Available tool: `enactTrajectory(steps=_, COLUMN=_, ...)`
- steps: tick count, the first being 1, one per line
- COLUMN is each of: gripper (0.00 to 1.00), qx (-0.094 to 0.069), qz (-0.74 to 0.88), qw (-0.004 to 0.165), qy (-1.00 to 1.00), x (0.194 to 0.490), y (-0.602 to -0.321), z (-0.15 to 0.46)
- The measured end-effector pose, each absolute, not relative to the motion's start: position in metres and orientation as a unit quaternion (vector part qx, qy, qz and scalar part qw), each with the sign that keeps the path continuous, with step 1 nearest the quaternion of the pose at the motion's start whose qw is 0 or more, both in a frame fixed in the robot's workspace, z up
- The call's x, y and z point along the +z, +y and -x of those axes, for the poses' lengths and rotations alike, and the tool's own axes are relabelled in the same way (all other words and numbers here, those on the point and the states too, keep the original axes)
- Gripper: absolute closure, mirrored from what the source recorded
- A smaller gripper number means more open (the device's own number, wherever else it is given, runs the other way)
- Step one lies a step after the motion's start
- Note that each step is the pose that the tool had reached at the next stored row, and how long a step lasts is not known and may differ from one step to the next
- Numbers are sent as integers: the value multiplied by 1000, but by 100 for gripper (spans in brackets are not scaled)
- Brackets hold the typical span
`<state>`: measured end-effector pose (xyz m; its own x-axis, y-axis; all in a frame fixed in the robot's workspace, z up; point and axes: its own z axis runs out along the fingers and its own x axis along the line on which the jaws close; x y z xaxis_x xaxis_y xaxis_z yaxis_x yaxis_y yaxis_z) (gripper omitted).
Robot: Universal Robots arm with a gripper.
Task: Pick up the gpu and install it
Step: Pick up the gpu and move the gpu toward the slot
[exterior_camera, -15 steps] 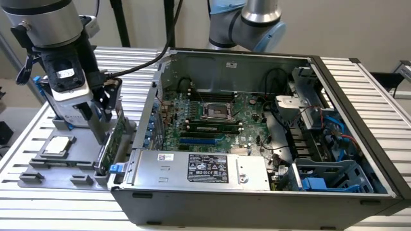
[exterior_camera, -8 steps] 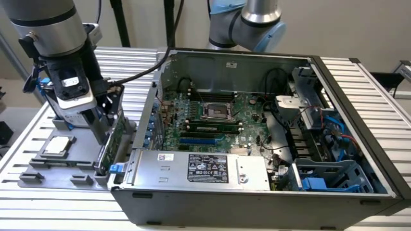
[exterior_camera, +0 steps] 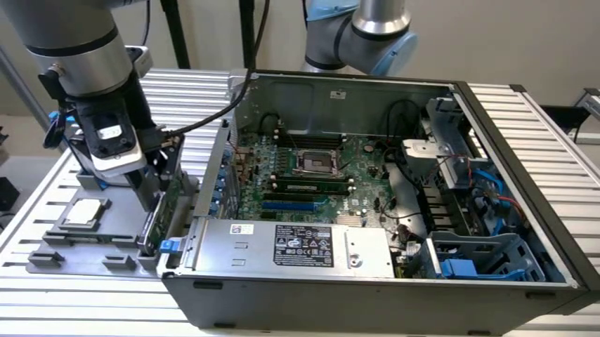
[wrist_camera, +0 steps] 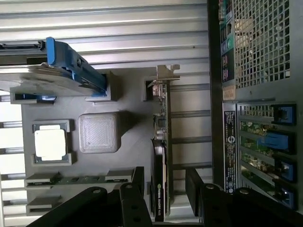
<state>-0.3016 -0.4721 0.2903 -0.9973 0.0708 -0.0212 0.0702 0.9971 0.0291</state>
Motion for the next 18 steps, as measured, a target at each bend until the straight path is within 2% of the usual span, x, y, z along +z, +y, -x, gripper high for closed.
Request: enactTrajectory(steps=18, gripper=52, qx=14, qz=-35, qw=11, qy=999, x=258, y=-472, z=301)
